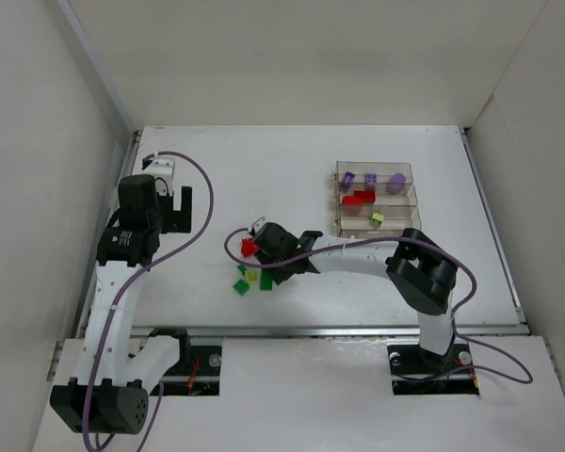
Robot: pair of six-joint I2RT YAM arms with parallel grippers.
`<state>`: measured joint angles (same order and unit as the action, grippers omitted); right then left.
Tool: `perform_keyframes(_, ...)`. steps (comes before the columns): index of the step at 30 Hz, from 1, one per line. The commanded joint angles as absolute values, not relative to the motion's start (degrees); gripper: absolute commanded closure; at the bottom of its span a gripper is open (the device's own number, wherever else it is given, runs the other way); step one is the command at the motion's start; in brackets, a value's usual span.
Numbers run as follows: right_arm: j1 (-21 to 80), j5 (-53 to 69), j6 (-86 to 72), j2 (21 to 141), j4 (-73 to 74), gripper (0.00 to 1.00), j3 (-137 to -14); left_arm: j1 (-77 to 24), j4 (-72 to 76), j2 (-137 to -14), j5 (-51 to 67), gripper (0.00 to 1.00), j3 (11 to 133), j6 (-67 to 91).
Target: Sort the legos into containers by color
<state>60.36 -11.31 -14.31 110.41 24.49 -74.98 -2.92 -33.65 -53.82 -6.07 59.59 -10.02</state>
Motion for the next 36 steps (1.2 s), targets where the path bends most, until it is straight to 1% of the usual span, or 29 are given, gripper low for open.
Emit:
perform_keyframes(1,60.56,-10.72,-13.45,110.13,23.29,0.56,-77.26,-3.16,-32.08,-52.65,-6.15,0.0,59.15,-9.23)
perform_keyframes(2,60.56,-10.72,-13.45,110.13,23.29,0.59,-77.26,-3.16,-32.08,-52.65,-6.15,0.0,59.15,-9.23)
perform_keyframes(3,60.56,-10.72,-13.45,110.65,23.29,0.69,-77.26,-3.16,-32.08,-52.65,-6.15,0.0,59.15,-9.23)
perform_keyframes(6,60.56,-11.42,-13.45,110.65,23.81,0.89,-77.26,-3.16,-32.08,-52.65,-6.15,0.0,59.15,-9.23)
perform_keyframes(7,60.56,-11.43,-13.97,110.65,24.43,1.0,-77.78,-3.16,-32.08,-52.65,-6.15,0.0,59.15,-9.23)
perform_keyframes(10,60.56,-13.27,-15.37,106.98,25.14,1.0,-77.78,-3.16,-32.08,-52.65,-6.15,0.0,59.15,-9.23)
perform_keyframes(12,60.56,-15.19,-17.31,101.8,26.71,1.0,-76.47,-3.16,-32.08,-52.65,-6.15,0.0,59.15,-9.23)
perform_keyframes(13,60.56,-18.25,-18.36,99.6,26.72,1.0,-75.77,-3.16,-32.08,-52.65,-6.15,0.0,59.15,-9.23)
perform_keyframes(14,60.56,-19.59,-19.41,94.79,27.33,1.0,-73.85,-3.16,-32.08,-52.65,-6.15,0.0,59.15,-9.23)
perform_keyframes(16,59.69,-20.48,-22.49,89.85,27.33,1.0,-71.47,-3.16,-32.08,-52.65,-6.15,0.0,59.15,-9.23)
perform_keyframes(19,56.79,-18.12,-24.69,82.63,27.33,1.0,-67.51,-3.16,-32.08,-52.65,-5.63,0.0,59.15,-9.23)
perform_keyframes(22,54.06,-12.76,-23.04,77.81,26.29,1.0,-64.0,-3.16,-32.08,-52.65,-5.62,0.0,59.15,-9.76)
perform_keyframes(23,53.53,-8.92,-21.64,76.48,25.24,1.0,-62.85,-3.16,-32.08,-52.65,-5.62,0.0,59.15,-9.76)
perform_keyframes(25,51.43,-8.88,-21.62,72.97,25.83,1.0,-61.52,-3.16,-32.08,-52.65,-5.1,0.0,59.15,-9.76)
perform_keyframes(26,49.59,-8.88,-23.01,72.08,27.23,1.0,-61.52,-3.16,-32.08,-52.65,-5.1,0.0,59.15,-9.76)
perform_keyframes(27,44.09,-9.4,-24.42,71.37,28.9,1.0,-61.52,-3.16,-32.08,-52.12,-5.1,0.0,59.15,-9.76)
perform_keyframes(29,36.95,-9.4,-27.5,69.35,33.04,1.0,-60.57,-3.16,-32.08,-52.12,-5.1,0.0,59.15,-9.76)
perform_keyframes(30,29.95,-10.19,-28.21,68.82,34.0,1.0,-59.86,-3.16,-32.08,-52.12,-5.1,0.0,59.15,-9.76)
perform_keyframes(31,26.66,-10.2,-28.73,68.82,34.8,1.0,-59.16,-3.16,-32.08,-52.12,-4.58,0.0,59.15,-9.76)
perform_keyframes(34,18.66,-10.81,-28.74,70.13,37.61,1.0,-58.36,-3.16,-32.08,-51.59,-4.57,0.0,59.15,-10.28)
perform_keyframes(36,17.32,-10.81,-27.25,72.5,38.14,1.0,-57.83,-3.16,-32.08,-51.59,-4.57,0.0,59.15,-10.28)
